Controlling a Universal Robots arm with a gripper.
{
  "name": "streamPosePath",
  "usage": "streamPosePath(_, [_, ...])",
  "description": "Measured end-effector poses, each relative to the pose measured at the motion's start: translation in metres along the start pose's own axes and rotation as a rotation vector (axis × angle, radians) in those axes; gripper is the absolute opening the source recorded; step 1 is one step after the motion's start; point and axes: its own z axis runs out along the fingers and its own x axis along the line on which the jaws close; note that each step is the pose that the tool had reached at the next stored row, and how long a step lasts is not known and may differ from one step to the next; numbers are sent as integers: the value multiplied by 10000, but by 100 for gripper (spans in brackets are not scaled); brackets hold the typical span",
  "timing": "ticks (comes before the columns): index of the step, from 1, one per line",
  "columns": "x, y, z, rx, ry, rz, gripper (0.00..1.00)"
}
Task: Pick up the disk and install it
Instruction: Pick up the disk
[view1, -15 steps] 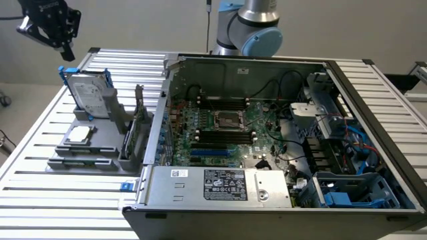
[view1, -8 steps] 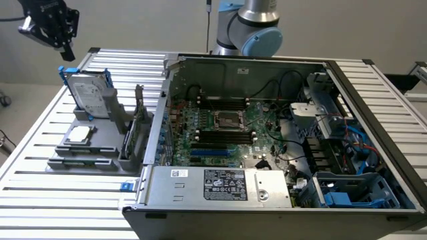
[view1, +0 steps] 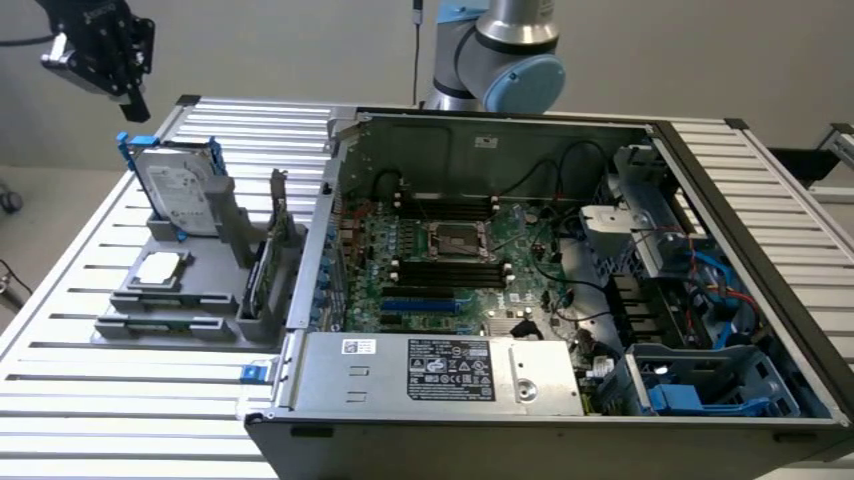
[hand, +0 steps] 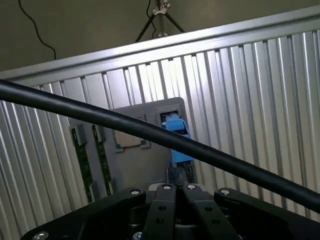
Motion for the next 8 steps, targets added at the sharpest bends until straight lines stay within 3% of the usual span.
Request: streamPosePath(8, [0,3,7,-56,-91,-803,11])
